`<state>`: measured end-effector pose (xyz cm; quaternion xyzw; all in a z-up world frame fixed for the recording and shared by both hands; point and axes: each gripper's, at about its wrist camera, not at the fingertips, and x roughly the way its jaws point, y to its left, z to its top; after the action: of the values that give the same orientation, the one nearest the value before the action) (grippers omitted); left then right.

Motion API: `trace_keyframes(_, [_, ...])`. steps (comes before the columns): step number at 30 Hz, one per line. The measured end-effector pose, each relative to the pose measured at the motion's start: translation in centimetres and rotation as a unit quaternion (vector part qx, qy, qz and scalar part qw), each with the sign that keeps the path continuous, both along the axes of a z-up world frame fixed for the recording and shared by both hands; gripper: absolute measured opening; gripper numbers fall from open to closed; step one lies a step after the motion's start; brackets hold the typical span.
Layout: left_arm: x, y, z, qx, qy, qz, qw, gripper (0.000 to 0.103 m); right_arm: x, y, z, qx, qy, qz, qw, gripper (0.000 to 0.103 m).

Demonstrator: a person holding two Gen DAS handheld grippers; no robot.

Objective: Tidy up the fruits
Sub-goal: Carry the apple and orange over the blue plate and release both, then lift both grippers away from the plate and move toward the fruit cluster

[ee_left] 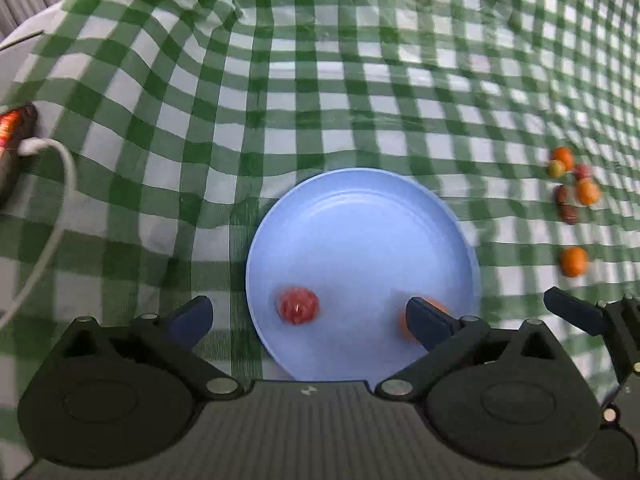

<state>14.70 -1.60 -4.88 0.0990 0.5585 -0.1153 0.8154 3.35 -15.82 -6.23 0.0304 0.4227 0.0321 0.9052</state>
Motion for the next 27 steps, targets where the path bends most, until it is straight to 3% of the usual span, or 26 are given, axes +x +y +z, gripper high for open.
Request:
trace_keyframes(4, [-2.5,-0.1,6.7,-0.004,-0.019,-0.014,0.9997,0.103,-3.5,-2.3,2.5,0.006,-0.013,-0.034,0.999,0.090])
trace_keyframes(8, [-6.0,0.3,14.1,-0.014,-0.071,-0.009,0.9973,0.103,-6.9,-4.3,5.0,0.016,-0.032,-0.062,0.997,0.090])
trace_keyframes(10, [-8.0,0.6,17.7,-0.030,-0.093,0.000,0.9952,0.103,-8.5,-5.1,6.2,0.027,-0.046,-0.074,0.996,0.090])
trace_keyframes(14, [-12.0,1.0,24.0,-0.078,-0.099,0.032,0.9916,0.103,-11.1,-5.9,8.0,0.045,-0.068,-0.083,0.993,0.090])
trace_keyframes(18, [-15.8,0.9,28.8,-0.117,-0.133,0.031,0.9838,0.103,-12.8,-6.1,9.3,0.051,-0.088,-0.082,0.991,0.090])
trace_keyframes(27, [-22.5,1.0,36.0,-0.154,-0.233,0.056,0.9586,0.103,-16.5,-8.0,10.7,0.058,-0.102,-0.105,0.987,0.090])
